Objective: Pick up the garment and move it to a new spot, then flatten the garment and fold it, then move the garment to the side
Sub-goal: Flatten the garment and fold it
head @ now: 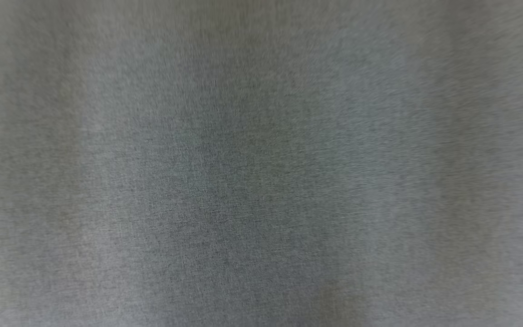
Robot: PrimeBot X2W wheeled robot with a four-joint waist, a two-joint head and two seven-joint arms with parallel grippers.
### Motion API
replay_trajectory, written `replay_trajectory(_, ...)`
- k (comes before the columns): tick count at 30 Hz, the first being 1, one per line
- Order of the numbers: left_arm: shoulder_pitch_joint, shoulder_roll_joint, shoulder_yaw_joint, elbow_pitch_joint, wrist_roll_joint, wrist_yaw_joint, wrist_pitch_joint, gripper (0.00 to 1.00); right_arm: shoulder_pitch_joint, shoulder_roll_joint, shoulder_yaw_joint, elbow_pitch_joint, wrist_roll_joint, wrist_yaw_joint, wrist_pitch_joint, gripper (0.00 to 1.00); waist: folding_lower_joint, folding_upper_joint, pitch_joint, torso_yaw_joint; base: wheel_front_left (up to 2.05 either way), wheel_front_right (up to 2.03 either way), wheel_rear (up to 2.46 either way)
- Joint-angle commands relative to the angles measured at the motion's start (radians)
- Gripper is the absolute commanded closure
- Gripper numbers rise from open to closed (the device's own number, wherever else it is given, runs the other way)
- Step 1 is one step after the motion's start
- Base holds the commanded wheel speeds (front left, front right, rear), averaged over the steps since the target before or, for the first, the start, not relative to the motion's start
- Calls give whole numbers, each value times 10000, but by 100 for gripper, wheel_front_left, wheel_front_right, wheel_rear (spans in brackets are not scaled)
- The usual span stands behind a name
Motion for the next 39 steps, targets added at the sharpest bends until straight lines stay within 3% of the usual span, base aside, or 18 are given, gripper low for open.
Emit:
replay_trajectory(1, 390, 138, -98, -89, -227, 3, -31, 100, 331, -22, -21, -119, 98, 4, -36, 100, -3, -3, 1234, 399, 0, 0, 0)
replay_trajectory(8, 2208, 1202, -1415, -1347, -1754, 1, 28, 100, 1973, -228, 44, -1310, 283, 4, -44, 100, -3, -3, 872, 404, 0, 0, 0)
replay_trajectory(16, 5484, 2879, -1745, -3768, -3503, 1, 395, 100, 4636, -621, 308, -2782, 990, 4, -41, 100, -3, -3, -531, 325, 0, 0, 0)
replay_trajectory(22, 8848, 3871, -1616, -6205, -4462, 757, 368, 100, 7118, -1098, 508, -3474, 1793, 3, -33, 100, -3, -3, -1919, 296, 0, 0, 0)
replay_trajectory(32, 13302, 4702, -1301, -9206, -5370, 2074, 52, 100, 9925, -1531, 1030, -4005, 3111, 0, -32, 100, -3, -3, -3497, 101, 0, 0, 0)
replay_trajectory(36, 14707, 4823, -1122, -9855, -5201, 2306, -10, 100, 10801, -1695, 1073, -4203, 3276, -2, -33, 100, -3, -3, -4002, 30, 0, 0, 0)
replay_trajectory(39, 15926, 4557, -947, -9908, -5110, 2367, -49, 100, 11810, -1813, 914, -4340, 3391, -3, -33, 100, -3, -3, -4485, 59, 0, 0, 0)
